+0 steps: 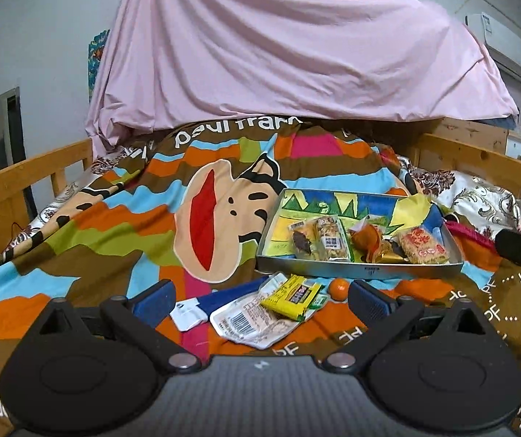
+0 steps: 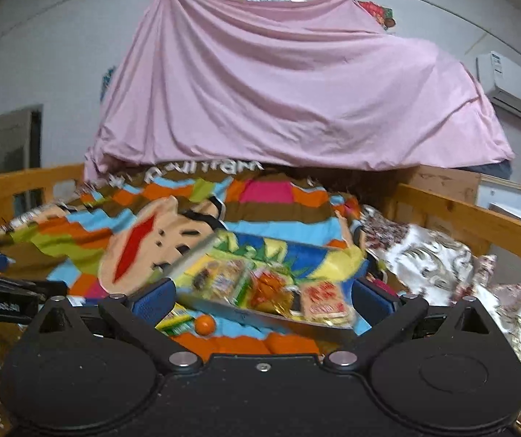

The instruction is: Organize snacks

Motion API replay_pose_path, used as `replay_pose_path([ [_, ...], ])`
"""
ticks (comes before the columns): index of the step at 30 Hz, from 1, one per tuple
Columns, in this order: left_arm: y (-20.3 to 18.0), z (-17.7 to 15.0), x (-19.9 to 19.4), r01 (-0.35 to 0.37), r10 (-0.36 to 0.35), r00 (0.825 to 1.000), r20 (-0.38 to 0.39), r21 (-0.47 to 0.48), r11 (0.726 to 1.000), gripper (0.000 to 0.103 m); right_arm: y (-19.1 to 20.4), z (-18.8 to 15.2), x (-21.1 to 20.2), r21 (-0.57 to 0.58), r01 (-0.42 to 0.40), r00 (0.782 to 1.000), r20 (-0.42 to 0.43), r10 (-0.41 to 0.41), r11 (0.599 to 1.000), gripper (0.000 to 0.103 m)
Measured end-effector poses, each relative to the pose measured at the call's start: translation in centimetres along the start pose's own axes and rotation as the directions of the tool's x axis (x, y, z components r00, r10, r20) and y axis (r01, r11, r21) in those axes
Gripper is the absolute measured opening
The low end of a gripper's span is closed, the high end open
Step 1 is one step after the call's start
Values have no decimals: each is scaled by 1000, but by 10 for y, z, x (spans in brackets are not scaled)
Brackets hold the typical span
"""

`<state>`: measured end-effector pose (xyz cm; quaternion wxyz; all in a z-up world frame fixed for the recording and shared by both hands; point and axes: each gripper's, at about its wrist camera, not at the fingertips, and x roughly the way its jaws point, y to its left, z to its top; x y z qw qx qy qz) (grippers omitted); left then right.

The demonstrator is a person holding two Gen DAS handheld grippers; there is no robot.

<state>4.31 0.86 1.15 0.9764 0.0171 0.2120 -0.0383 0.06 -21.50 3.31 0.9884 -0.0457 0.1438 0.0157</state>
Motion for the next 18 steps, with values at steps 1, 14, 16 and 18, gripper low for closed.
replay_pose_path([
  [1, 0, -1, -2, -3, 3, 1000, -3, 2, 1000, 103, 0, -2, 0, -7, 13, 1000, -5, -13, 1000, 102],
  [14, 3, -11, -9, -51, 49, 996, -76, -16, 999, 103, 14, -20, 0, -68, 17, 994, -105, -24, 998, 102],
  [16, 2, -12, -10, -75, 73, 993, -89, -12, 997, 103, 17, -21, 0, -77, 11, 994, -111, -19, 997, 102],
  [18, 1, -13, -11, -113, 112, 989, -101, -3, 994, 103, 19, -22, -2, -86, 4, 993, -113, -13, 996, 102],
])
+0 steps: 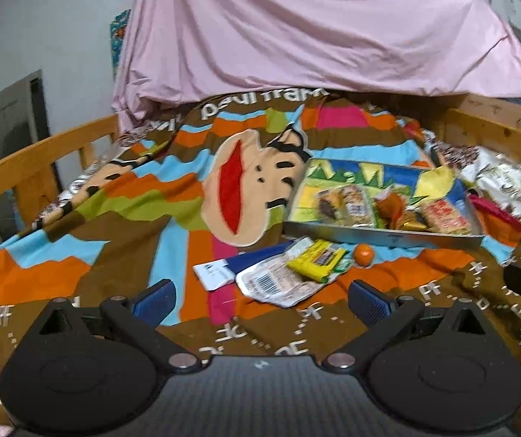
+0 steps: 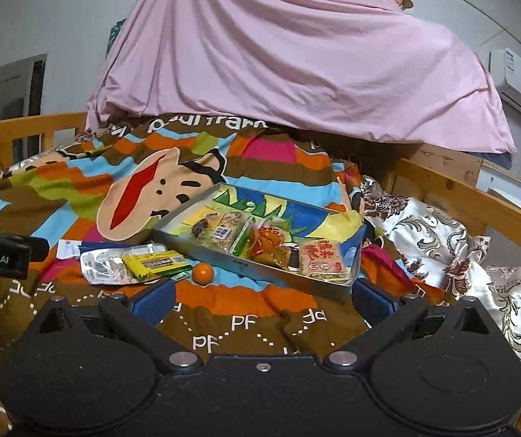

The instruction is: Organize snacks

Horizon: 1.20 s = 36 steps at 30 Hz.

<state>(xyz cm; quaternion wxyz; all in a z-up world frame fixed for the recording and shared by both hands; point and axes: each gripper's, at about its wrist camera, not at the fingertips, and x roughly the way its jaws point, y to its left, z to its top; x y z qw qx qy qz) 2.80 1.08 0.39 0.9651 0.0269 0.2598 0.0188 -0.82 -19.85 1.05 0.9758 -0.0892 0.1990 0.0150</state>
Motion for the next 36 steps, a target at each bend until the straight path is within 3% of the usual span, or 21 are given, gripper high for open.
replay_pose_path([
  [3, 0, -1, -2, -34, 35, 999, -9, 8, 999, 103, 1, 0, -1, -5, -8, 1000, -1, 8, 1000, 102],
  [7, 1, -2, -6, -27, 27, 1000, -6, 4, 1000, 103, 1, 0, 1, 1, -15, 1000, -13, 15, 1000, 102],
  [22, 7, -1, -2, -85, 84, 996, -37, -35, 996, 103, -10, -8, 23, 106, -30, 986, -159, 46, 994, 102],
  [29, 6, -1, 7, -129, 127, 988, -86, -21, 991, 103, -12, -9, 27, 123, -31, 983, -178, 52, 992, 102],
  [36, 5, 0, 16, -115, 114, 984, -133, 2, 993, 103, -15, -8, 33, 139, -34, 978, -201, 61, 990, 102],
])
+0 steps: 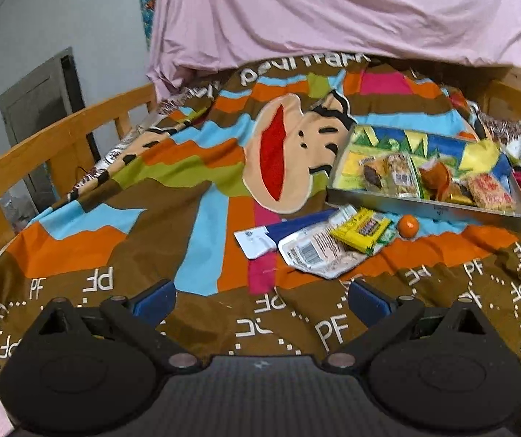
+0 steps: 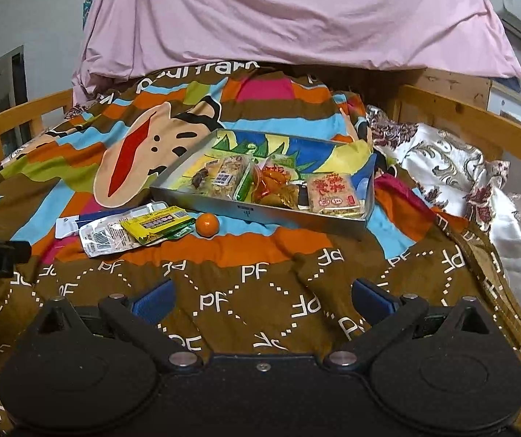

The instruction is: Organize snacks

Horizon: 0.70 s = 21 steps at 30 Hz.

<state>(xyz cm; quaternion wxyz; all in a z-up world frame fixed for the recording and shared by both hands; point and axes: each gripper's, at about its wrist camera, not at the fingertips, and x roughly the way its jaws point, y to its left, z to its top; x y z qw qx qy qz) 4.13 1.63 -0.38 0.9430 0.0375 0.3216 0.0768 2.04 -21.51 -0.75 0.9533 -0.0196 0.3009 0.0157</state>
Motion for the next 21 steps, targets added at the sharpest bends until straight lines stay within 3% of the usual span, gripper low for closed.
replay_pose_path([
  [12, -11, 17, 27, 40, -35, 997, -65, 86, 995, 103, -3, 24, 25, -53, -8, 1000, -19, 7, 999, 102],
  [21, -7, 26, 50, 46, -41, 992, -121, 39, 998, 103, 9, 39, 58, -137, -49, 998, -37, 44, 989, 102],
])
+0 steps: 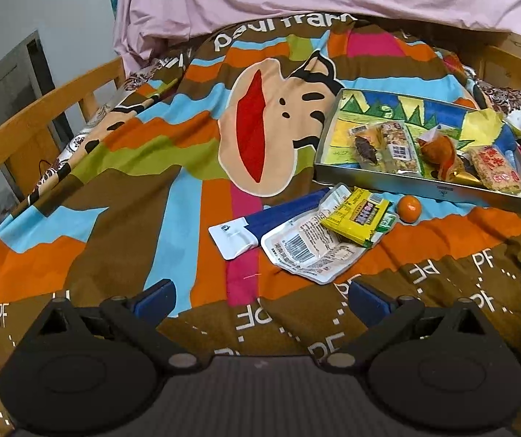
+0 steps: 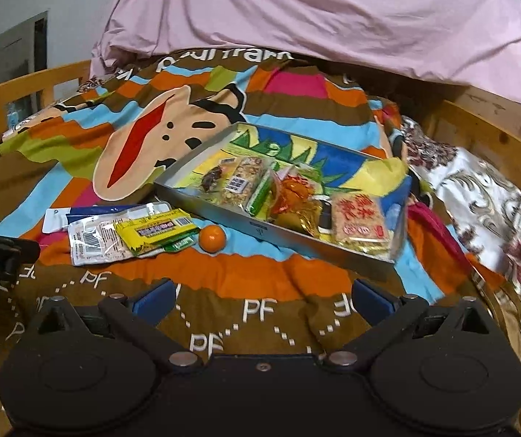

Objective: Organize snacks
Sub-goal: 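Move the left tool toward the yellow bar while the right tool approaches the small orange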

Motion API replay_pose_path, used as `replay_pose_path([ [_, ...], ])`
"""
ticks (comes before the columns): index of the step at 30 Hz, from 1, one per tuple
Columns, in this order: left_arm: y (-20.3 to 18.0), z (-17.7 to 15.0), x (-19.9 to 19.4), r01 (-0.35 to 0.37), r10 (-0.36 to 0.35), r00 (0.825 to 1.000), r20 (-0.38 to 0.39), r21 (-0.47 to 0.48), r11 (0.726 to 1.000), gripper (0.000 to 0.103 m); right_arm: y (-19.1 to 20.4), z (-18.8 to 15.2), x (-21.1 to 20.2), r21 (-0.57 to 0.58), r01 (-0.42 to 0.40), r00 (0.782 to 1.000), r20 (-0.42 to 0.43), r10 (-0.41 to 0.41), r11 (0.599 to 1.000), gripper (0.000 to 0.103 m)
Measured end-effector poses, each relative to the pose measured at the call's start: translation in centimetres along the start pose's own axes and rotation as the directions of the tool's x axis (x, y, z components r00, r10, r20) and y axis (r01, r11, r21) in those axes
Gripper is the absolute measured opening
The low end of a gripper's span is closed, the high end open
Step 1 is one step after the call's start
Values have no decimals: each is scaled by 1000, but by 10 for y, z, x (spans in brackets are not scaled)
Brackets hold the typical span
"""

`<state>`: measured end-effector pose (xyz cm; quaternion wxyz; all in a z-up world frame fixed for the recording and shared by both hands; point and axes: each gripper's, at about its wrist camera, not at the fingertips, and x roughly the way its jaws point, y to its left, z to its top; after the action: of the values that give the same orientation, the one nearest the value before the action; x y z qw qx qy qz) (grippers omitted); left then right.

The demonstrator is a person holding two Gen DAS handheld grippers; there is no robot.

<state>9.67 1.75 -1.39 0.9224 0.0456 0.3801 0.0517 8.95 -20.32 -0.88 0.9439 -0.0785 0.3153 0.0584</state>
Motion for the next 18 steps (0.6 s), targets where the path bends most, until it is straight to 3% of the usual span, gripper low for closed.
replay_pose_path([
  [10, 4, 21, 23, 27, -26, 1000, -7, 45, 999, 103, 4, 6, 34, -20, -41, 999, -1, 41, 999, 102],
  [13, 10, 29, 31, 95, -95, 995, 2, 62, 994, 103, 6, 3, 42, -26, -62, 998, -11, 62, 998, 102],
  [16, 15, 35, 43, 222, -221, 975, -15, 54, 974, 103, 7, 2, 52, -37, -76, 997, -16, 75, 996, 102],
  [18, 15, 38, 52, 262, -260, 965, -38, 43, 964, 103, 7, 2, 58, -37, -79, 997, -15, 78, 996, 102],
])
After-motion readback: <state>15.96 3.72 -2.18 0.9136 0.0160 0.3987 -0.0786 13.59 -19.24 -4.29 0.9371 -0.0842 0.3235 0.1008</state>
